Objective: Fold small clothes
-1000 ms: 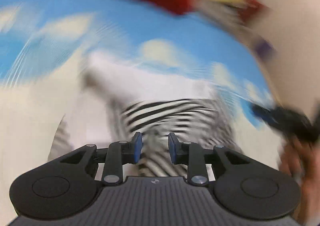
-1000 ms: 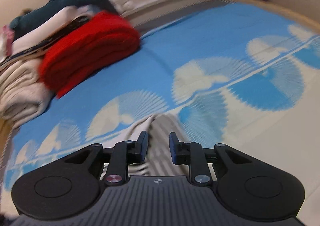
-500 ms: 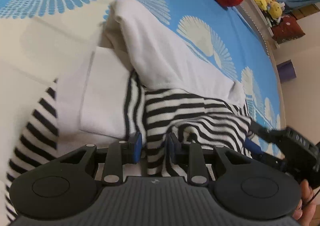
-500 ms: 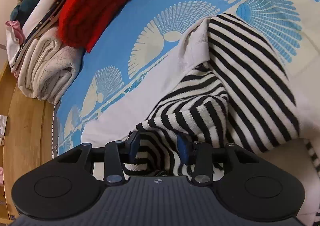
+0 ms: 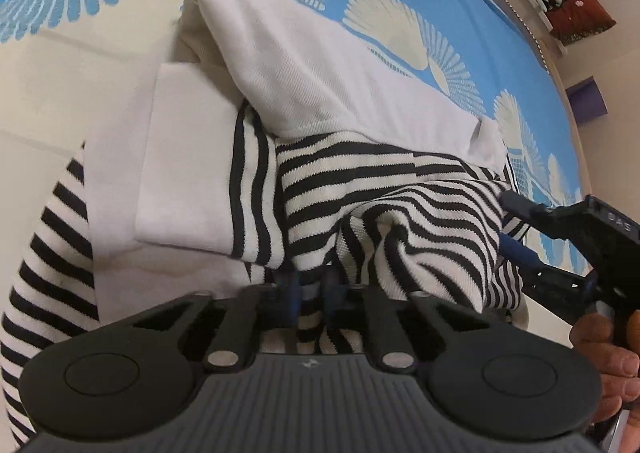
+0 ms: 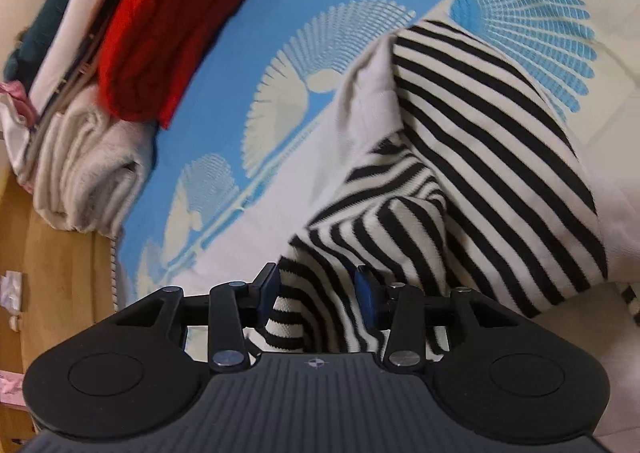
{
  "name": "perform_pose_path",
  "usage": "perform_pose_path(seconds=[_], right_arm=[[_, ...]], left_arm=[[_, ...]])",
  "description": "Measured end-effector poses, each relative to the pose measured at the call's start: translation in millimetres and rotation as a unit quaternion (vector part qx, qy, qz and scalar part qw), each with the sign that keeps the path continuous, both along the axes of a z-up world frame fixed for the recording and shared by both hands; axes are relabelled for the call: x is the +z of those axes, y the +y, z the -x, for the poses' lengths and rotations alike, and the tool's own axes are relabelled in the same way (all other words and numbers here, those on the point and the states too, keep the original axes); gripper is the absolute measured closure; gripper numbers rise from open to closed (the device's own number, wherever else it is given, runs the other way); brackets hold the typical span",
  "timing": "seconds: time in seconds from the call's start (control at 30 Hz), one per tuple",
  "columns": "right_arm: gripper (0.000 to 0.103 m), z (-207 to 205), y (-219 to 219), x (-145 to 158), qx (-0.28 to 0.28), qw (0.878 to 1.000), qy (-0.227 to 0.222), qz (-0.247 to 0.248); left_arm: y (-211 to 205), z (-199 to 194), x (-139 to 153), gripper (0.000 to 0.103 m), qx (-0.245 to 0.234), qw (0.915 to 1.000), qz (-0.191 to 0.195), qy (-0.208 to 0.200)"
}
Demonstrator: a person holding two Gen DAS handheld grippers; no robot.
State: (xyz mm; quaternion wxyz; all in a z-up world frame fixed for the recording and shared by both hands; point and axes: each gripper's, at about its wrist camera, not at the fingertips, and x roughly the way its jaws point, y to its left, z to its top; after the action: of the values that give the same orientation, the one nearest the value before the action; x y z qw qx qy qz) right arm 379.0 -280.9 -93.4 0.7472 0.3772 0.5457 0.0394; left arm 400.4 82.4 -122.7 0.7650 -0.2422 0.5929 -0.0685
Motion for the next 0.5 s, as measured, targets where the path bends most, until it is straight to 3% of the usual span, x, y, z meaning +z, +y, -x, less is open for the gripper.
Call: perform_pose_path(seconds=[0.03, 0.1, 0.13, 0.27, 0.37, 0.43, 0.5], right_arm=[[0.061, 0.6, -0.3, -0.4, -0.006, 1.0, 0.001, 0.006], [0.084, 2.1, -2.2, -0.6, -0.007, 1.0, -0.003, 0.011], [0.1, 2.2, -3.4, 1.2, -0.009, 1.0, -0.01, 0.01], [0.103, 5.1, -14.8, 24.3, -0.031, 0.996, -0.083, -0.012], [0.103, 10.8, -31.8, 62.1, -0.049, 0.981, -0.183, -0.05], [0.103, 14.6, -38.8, 81.2, -0.041, 0.971, -0.231, -0.047], [0.103, 17.0, -42.4, 83.2, -0.034, 0.973, -0.226, -0.04]], left_arm=[[-0.1, 0.1, 3.5, 0.101, -0.002, 1.0, 0.0, -0.006], [0.2, -1.0, 13.3, 0.102, -0.007, 0.9997, 0.007, -0.022], [1.0, -1.4, 19.7, 0.102, -0.009, 0.9993, 0.008, -0.034], [14.8, -4.4, 59.9, 0.102, 0.0, 0.9922, 0.015, -0.124], [38.5, -2.2, 94.8, 0.102, 0.03, 0.9775, 0.035, -0.206], [50.5, -0.3, 102.7, 0.102, 0.049, 0.9725, 0.051, -0.222], [57.6, 2.2, 100.3, 0.102, 0.067, 0.9719, 0.06, -0.218]])
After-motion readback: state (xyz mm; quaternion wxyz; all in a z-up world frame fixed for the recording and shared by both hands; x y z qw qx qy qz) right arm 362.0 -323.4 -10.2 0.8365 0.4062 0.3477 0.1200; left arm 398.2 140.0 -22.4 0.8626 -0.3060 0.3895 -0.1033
